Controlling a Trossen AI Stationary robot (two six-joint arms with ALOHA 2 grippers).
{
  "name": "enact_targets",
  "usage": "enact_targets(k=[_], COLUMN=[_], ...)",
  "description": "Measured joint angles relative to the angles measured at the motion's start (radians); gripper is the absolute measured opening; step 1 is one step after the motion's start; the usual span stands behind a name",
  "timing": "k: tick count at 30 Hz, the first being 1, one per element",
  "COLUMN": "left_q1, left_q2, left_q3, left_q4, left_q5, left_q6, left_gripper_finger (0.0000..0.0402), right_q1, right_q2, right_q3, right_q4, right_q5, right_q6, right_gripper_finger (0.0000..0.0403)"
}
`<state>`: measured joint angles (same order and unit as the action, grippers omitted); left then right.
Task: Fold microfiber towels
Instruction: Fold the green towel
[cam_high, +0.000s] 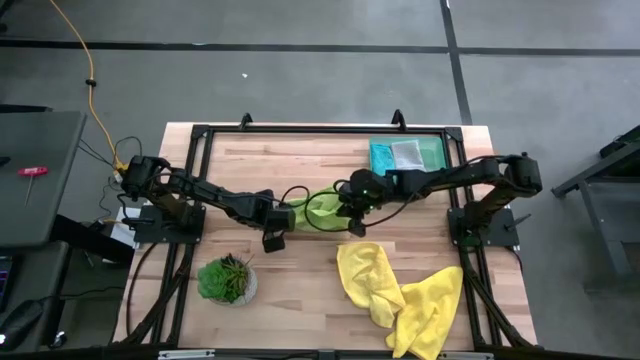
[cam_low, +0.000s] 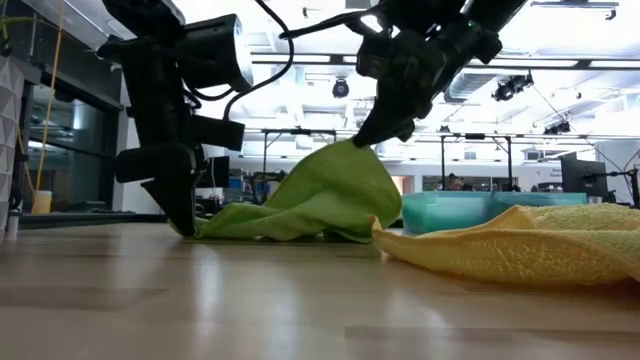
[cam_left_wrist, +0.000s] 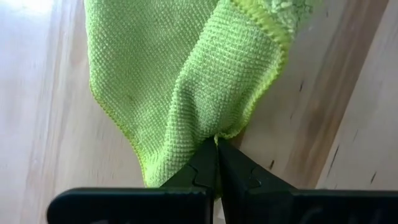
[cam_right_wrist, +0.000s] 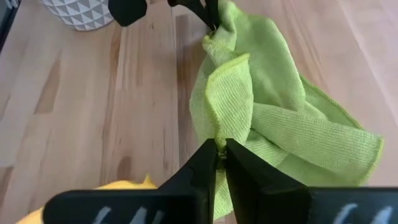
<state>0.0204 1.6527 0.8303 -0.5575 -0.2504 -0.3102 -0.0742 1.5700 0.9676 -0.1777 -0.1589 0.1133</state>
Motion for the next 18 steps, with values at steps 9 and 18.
enact_targets(k=[9,18], left_q1=[0.055,0.191], left_q2=[-0.116,-0.336], left_q3=[0.022,0.022], left_q4=[-0.109,-0.141], left_q5=[0.108,0.177], left_q6=[0.024,0.097], left_gripper_finger=[0.0,0.0], right_q1=[-0.027,-0.092], right_q2=[-0.067,-0.139], right_q3=[0.0,0.0], right_q4=[0.009,0.018], right_q5=[0.08,0.08], right_q6=[0.072,0.13], right_gripper_finger=[0.0002,0.0001])
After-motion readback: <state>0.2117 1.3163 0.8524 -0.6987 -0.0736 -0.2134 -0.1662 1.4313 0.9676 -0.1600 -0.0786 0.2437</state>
